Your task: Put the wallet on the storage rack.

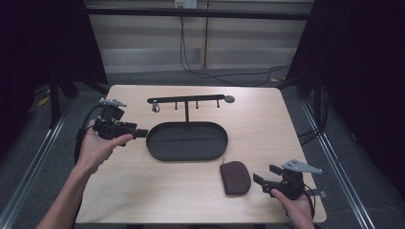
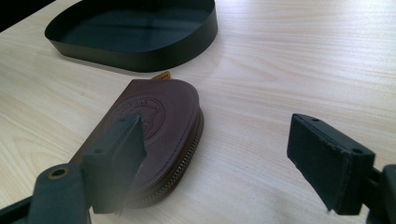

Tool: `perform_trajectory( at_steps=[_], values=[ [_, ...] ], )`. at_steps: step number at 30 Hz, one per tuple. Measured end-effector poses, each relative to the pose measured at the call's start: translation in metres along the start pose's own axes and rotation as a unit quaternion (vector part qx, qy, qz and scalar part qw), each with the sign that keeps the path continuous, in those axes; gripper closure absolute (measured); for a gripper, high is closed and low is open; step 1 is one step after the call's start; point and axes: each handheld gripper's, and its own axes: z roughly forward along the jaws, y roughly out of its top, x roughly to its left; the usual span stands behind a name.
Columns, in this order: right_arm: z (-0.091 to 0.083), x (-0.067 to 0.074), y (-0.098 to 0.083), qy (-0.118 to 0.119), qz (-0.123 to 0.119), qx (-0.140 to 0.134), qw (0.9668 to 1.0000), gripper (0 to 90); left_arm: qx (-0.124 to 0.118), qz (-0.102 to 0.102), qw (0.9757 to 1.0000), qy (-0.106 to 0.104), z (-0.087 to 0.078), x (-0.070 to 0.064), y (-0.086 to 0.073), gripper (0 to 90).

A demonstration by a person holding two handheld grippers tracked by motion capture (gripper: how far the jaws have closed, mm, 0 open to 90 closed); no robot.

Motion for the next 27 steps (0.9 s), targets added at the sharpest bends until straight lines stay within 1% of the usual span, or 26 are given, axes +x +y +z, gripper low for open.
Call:
perform_trajectory(
  at_steps=[1, 2, 4, 5, 6, 7, 8, 9, 11, 12, 13, 14, 15, 16, 17, 18, 19, 20, 22, 23, 24, 25, 26, 27],
  values=[
    [-0.001, 0.0, 0.0, 0.002, 0.001, 0.0, 1.0, 18.8, -0.003, -0.004, 1.0, 0.001, 0.001, -0.001, -0.007, 37.3],
    [-0.001, 0.0, 0.0, 0.002, 0.003, -0.001, 1.0, 18.8, 0.0, -0.003, 1.0, 0.0, 0.003, -0.001, -0.013, 35.3],
    [-0.001, -0.001, 0.0, 0.002, 0.008, 0.0, 1.0, 19.3, -0.003, -0.004, 1.0, 0.004, 0.005, -0.004, -0.025, 31.6],
    [-0.002, -0.001, 0.0, 0.004, 0.01, 0.002, 0.9999, 19.3, 0.0, -0.004, 1.0, 0.008, 0.007, -0.004, -0.031, 30.4],
    [-0.002, -0.001, 0.0, 0.003, 0.013, 0.003, 0.9999, 19.1, -0.001, -0.008, 0.9999, 0.011, 0.008, -0.005, -0.036, 30.4],
    [-0.002, -0.001, 0.0, -0.001, 0.015, 0.003, 0.9999, 19.0, -0.001, -0.007, 0.9999, 0.012, 0.009, -0.006, -0.04, 29.4],
    [-0.003, -0.002, 0.0, -0.003, 0.015, 0.002, 0.9999, 19.1, 0.007, -0.005, 0.9998, 0.016, 0.009, -0.008, -0.044, 28.5],
    [-0.003, -0.002, 0.0, -0.003, 0.016, 0.003, 0.9999, 19.2, 0.006, -0.005, 0.9998, 0.02, 0.01, -0.009, -0.049, 28.9],
    [-0.004, -0.002, 0.0, -0.003, 0.017, 0.004, 0.9998, 19.2, 0.005, -0.003, 0.9998, 0.019, 0.011, -0.013, -0.056, 28.5],
    [-0.003, -0.002, 0.0, -0.003, 0.016, 0.005, 0.9999, 19.2, -0.004, -0.005, 0.9997, 0.025, 0.011, -0.016, -0.059, 28.8],
    [-0.003, -0.002, 0.0, -0.003, 0.016, 0.005, 0.9999, 19.2, -0.003, -0.001, 0.9997, 0.024, 0.012, -0.018, -0.062, 28.0],
    [-0.002, -0.002, 0.0, -0.003, 0.017, 0.006, 0.9998, 19.2, 0.003, 0.004, 0.9999, 0.016, 0.013, -0.021, -0.065, 27.4],
    [-0.002, -0.001, 0.0, -0.001, 0.019, 0.004, 0.9998, 19.3, 0.006, 0.005, 0.9999, 0.009, 0.014, -0.024, -0.068, 27.2],
    [-0.002, -0.001, 0.0, 0.001, 0.02, 0.001, 0.9998, 19.5, 0.01, 0.012, 0.9999, 0.004, 0.016, -0.026, -0.071, 26.6],
    [-0.002, 0.0, 0.0, 0.002, 0.022, 0.002, 0.9998, 19.5, 0.015, 0.015, 0.9998, -0.001, 0.018, -0.028, -0.075, 25.9],
    [-0.002, 0.0, 0.0, 0.003, 0.021, 0.001, 0.9998, 19.9, 0.013, 0.015, 0.9998, -0.003, 0.02, -0.029, -0.08, 25.3],
    [-0.002, 0.0, 0.0, 0.005, 0.021, 0.001, 0.9998, 20.5, 0.014, 0.01, 0.9998, -0.007, 0.021, -0.031, -0.084, 23.2],
    [-0.002, 0.0, 0.001, 0.005, 0.023, 0.001, 0.9997, 20.8, 0.019, 0.012, 0.9997, -0.011, 0.023, -0.032, -0.087, 22.0],
    [-0.002, -0.001, 0.001, 0.003, 0.021, 0.002, 0.9998, 21.0, 0.02, 0.016, 0.9995, -0.018, 0.024, -0.035, -0.096, 20.5],
    [-0.003, -0.001, 0.001, 0.003, 0.021, 0.002, 0.9998, 21.5, 0.016, 0.018, 0.9995, -0.022, 0.023, -0.036, -0.1, 19.5],
    [-0.003, -0.001, 0.002, 0.002, 0.021, 0.004, 0.9998, 22.2, 0.007, 0.014, 0.9997, -0.019, 0.021, -0.036, -0.105, 19.6],
    [-0.004, -0.001, 0.003, 0.001, 0.021, 0.009, 0.9997, 22.3, 0.004, -0.004, 0.9999, -0.014, 0.02, -0.037, -0.11, 19.3],
    [-0.005, -0.001, 0.004, 0.0, 0.018, 0.011, 0.9998, 22.3, -0.001, -0.011, 0.9998, -0.014, 0.018, -0.04, -0.115, 18.5],
    [-0.005, -0.002, 0.005, -0.003, 0.017, 0.01, 0.9998, 22.3, -0.01, 0.001, 0.9997, -0.021, 0.016, -0.041, -0.12, 18.8]
  ],
)
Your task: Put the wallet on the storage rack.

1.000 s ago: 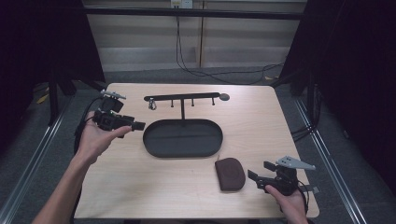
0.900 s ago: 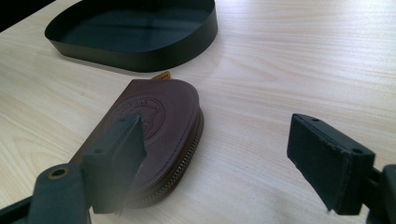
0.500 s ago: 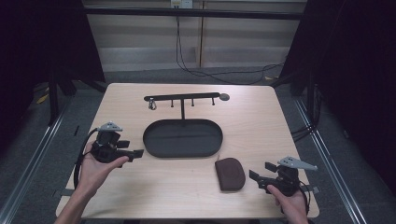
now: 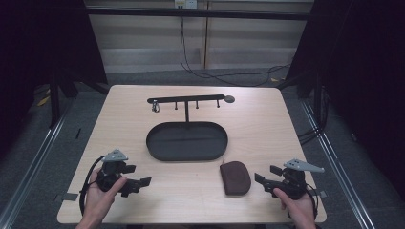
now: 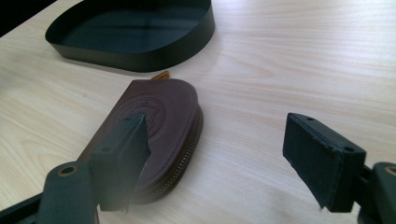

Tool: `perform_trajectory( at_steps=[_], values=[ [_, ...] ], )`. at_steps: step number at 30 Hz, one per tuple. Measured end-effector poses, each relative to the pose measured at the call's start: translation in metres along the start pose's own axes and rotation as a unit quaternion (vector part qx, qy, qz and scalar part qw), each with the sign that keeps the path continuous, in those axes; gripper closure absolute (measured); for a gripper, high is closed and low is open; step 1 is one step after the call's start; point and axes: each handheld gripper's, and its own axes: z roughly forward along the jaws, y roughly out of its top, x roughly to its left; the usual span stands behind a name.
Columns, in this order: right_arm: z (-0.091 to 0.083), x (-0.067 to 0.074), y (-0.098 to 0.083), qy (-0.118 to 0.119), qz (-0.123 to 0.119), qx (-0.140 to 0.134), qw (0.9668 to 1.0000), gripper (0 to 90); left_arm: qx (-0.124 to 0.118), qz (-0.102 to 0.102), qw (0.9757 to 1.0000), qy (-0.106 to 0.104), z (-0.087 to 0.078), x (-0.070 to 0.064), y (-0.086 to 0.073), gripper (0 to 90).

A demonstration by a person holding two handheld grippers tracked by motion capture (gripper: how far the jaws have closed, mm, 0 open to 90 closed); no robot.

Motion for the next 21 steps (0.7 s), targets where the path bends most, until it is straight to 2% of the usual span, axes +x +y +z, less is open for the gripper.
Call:
perform_trajectory(
  at_steps=[1, 2, 6, 8, 9, 11, 14, 17, 21],
  values=[
    [-0.001, -0.001, 0.001, 0.001, 0.002, 0.0, 1.0, 22.3, -0.005, 0.01, 0.9999, -0.004, -0.001, -0.001, -0.005, 18.0],
    [-0.001, -0.002, 0.001, 0.004, 0.004, 0.005, 1.0, 22.4, -0.003, 0.011, 0.9999, -0.005, -0.001, -0.001, -0.01, 15.6],
    [-0.002, -0.001, 0.006, 0.011, -0.004, 0.027, 0.9996, 22.0, 0.004, -0.001, 0.9999, 0.011, 0.003, 0.007, -0.03, 16.5],
    [-0.004, 0.001, 0.01, 0.016, -0.006, 0.038, 0.9991, 20.5, -0.015, -0.016, 0.9997, 0.01, 0.0, 0.01, -0.036, 17.3],
    [-0.005, 0.002, 0.013, 0.019, -0.005, 0.048, 0.9986, 19.8, -0.016, -0.01, 0.9997, 0.012, -0.001, 0.011, -0.037, 17.3],
    [-0.006, 0.003, 0.021, 0.025, -0.019, 0.06, 0.9977, 19.8, -0.017, -0.016, 0.9997, 0.01, -0.001, 0.011, -0.039, 17.3],
    [-0.006, 0.005, 0.031, 0.028, -0.026, 0.075, 0.9964, 21.7, -0.019, -0.006, 0.9998, 0.006, 0.0, 0.008, -0.036, 17.2],
    [0.003, 0.008, 0.034, 0.029, -0.038, 0.108, 0.9929, 21.6, -0.016, 0.002, 0.9999, -0.002, 0.002, 0.005, -0.034, 17.2],
    [0.015, 0.013, 0.036, 0.039, -0.039, 0.139, 0.9887, 19.8, -0.012, 0.006, 0.9998, -0.011, 0.005, 0.004, -0.032, 17.2]
  ],
)
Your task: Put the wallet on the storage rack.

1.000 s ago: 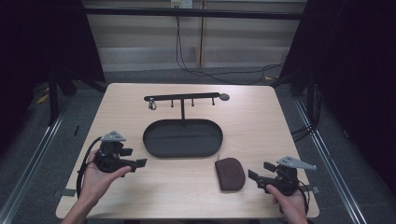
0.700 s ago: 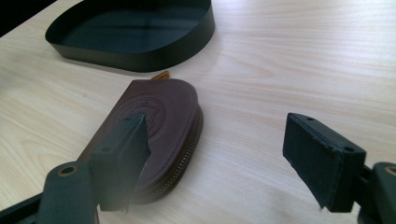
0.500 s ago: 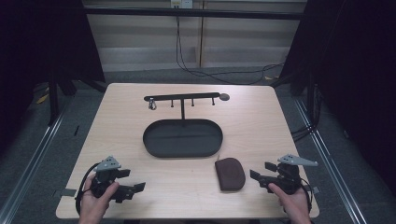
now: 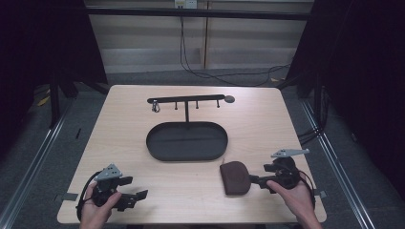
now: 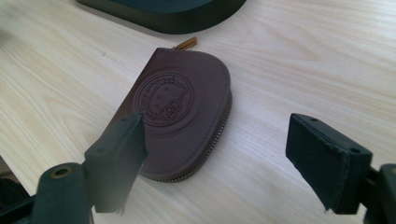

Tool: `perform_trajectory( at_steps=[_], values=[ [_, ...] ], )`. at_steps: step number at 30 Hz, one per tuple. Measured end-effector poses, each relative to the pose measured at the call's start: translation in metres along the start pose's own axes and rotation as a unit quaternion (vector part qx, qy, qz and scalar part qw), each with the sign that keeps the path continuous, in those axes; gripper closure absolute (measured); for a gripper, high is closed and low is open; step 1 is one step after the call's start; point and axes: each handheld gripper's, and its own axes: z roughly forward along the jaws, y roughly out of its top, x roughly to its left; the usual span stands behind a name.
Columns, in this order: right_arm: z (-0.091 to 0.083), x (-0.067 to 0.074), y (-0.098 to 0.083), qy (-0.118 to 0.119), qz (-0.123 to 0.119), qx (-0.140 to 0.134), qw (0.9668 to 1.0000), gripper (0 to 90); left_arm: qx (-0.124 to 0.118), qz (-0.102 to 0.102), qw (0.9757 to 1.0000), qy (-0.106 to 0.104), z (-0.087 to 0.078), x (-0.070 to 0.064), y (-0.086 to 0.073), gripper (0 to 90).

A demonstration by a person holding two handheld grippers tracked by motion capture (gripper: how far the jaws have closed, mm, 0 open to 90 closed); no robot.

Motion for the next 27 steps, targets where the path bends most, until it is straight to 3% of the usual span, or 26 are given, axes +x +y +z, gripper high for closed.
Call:
perform_trajectory(
  at_steps=[7, 11, 22, 27],
  values=[
    [0.008, 0.006, 0.014, -0.004, -0.005, 0.024, 0.9997, 17.3, 0.008, 0.007, 0.9999, -0.012, 0.002, -0.002, 0.002, 17.2],
    [0.014, 0.006, 0.019, -0.004, -0.002, 0.045, 0.999, 15.7, 0.001, -0.006, 0.9995, -0.032, 0.002, -0.001, 0.002, 17.4],
    [0.031, 0.011, 0.038, -0.002, -0.014, 0.111, 0.9937, 14.8, 0.001, 0.001, 0.9995, -0.031, 0.002, -0.001, 0.004, 19.1],
    [0.04, 0.014, 0.047, 0.008, -0.019, 0.138, 0.9903, 20.0, 0.0, 0.002, 0.9995, -0.032, 0.001, 0.0, 0.004, 19.5]
  ],
)
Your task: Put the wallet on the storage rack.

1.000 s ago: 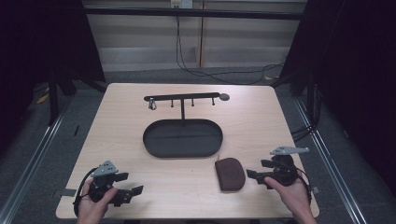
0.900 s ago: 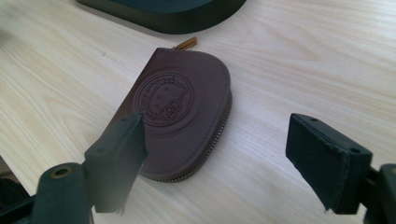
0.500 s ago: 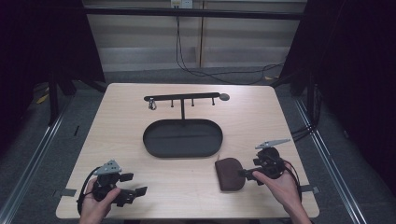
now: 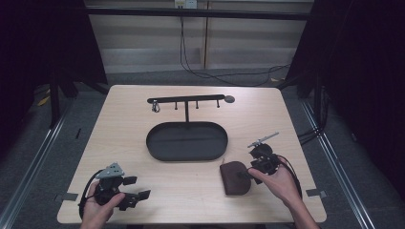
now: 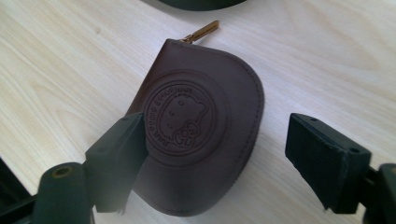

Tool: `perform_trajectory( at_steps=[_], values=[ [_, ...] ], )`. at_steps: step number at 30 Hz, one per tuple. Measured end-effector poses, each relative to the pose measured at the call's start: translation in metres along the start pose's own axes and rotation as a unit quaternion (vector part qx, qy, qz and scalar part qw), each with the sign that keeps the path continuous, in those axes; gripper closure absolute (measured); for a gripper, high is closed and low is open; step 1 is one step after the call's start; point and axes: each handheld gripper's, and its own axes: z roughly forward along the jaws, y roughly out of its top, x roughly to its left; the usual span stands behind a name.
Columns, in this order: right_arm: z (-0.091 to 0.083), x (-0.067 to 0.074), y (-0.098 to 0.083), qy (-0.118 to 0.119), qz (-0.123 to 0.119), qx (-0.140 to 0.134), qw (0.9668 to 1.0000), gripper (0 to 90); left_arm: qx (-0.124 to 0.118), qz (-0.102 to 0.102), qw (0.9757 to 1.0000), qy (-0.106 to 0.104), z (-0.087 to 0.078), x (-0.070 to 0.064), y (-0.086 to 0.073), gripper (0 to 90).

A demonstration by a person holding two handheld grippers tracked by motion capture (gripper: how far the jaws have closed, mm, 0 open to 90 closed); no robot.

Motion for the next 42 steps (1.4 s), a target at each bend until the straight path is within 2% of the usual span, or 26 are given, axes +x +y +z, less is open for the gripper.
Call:
perform_trajectory(
  at_steps=[4, 11, 17, 19, 23, 27, 32, 34, 37, 42],
  values=[
    [0.003, 0.002, 0.009, -0.004, -0.002, 0.023, 0.9997, 16.9, -0.005, -0.005, 1.0, 0.001, -0.002, 0.002, 0.0, 19.7],
    [0.006, 0.008, 0.023, -0.009, -0.015, 0.063, 0.9979, 16.6, -0.005, -0.005, 1.0, 0.0, -0.004, 0.003, 0.0, 19.8],
    [0.016, 0.008, 0.032, 0.004, -0.016, 0.113, 0.9934, 17.5, -0.006, -0.009, 0.9999, 0.004, -0.004, 0.005, -0.001, 20.0],
    [0.018, 0.008, 0.036, 0.0, -0.011, 0.123, 0.9924, 17.2, -0.006, -0.011, 0.9999, 0.003, -0.004, 0.005, -0.001, 20.0],
    [0.024, 0.006, 0.044, 0.001, -0.006, 0.131, 0.9914, 16.0, -0.011, -0.011, 0.9999, 0.007, -0.006, 0.004, -0.001, 20.3],
    [0.031, 0.008, 0.049, -0.004, -0.002, 0.143, 0.9898, 15.9, -0.008, -0.012, 0.9999, 0.003, -0.006, 0.005, -0.002, 20.3],
    [0.041, 0.011, 0.053, -0.018, -0.013, 0.156, 0.9875, 15.9, -0.006, -0.01, 0.9999, 0.003, -0.006, 0.005, -0.001, 20.3],
    [0.047, 0.013, 0.054, -0.024, -0.016, 0.164, 0.986, 12.5, -0.007, -0.01, 0.9999, 0.006, -0.007, 0.005, -0.001, 20.3],
    [0.05, 0.012, 0.054, -0.014, -0.011, 0.162, 0.9867, 11.3, -0.006, -0.012, 0.9999, 0.004, -0.007, 0.006, -0.002, 20.3],
    [0.051, 0.01, 0.053, -0.008, 0.001, 0.168, 0.9858, 11.7, -0.003, -0.014, 0.9999, 0.001, -0.006, 0.004, -0.002, 20.3]
  ],
)
